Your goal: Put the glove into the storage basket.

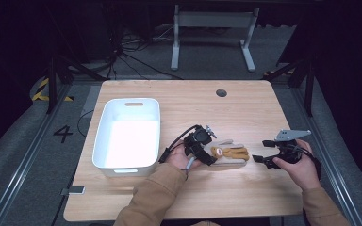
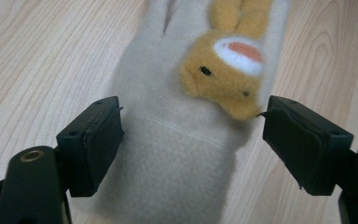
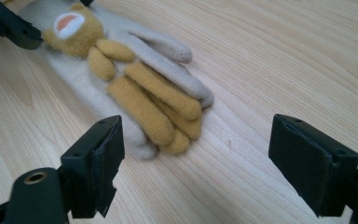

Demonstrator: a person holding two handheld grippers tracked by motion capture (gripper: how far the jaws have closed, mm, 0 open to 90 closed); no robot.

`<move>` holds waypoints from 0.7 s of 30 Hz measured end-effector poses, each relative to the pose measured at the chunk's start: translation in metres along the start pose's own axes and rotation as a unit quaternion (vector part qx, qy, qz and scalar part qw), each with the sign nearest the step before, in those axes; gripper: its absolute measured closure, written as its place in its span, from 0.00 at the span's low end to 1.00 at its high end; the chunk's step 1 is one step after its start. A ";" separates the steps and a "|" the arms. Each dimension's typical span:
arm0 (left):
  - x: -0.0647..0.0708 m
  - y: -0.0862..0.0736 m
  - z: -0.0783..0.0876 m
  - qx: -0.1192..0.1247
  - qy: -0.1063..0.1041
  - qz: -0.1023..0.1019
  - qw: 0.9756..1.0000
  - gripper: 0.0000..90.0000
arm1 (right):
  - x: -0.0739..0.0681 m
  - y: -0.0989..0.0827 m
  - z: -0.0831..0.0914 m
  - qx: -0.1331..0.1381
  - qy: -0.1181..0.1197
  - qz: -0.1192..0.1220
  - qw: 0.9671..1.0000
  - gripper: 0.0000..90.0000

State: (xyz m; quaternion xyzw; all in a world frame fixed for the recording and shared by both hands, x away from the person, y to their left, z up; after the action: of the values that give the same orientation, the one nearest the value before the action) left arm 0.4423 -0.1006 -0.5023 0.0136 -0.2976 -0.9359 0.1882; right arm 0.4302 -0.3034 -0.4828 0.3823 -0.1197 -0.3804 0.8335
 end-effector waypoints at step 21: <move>-0.002 0.001 -0.028 -0.011 0.002 -0.009 1.000 0.16 | -0.003 -0.002 -0.003 0.000 0.013 0.000 1.000 0.23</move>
State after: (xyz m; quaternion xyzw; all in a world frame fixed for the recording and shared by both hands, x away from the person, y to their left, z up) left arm 0.4480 -0.1164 -0.5253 0.0158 -0.2870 -0.9407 0.1801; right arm 0.4285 -0.3006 -0.4855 0.3876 -0.1084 -0.3756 0.8349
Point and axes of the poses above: each handheld gripper's, and its own axes: z roughly backward along the jaws, y roughly out of its top, x roughly to its right, the point moved 10 cm from there along -z, roughly forward along the jaws, and after that the axes turned 4 degrees about -z, right-handed, at the moved point
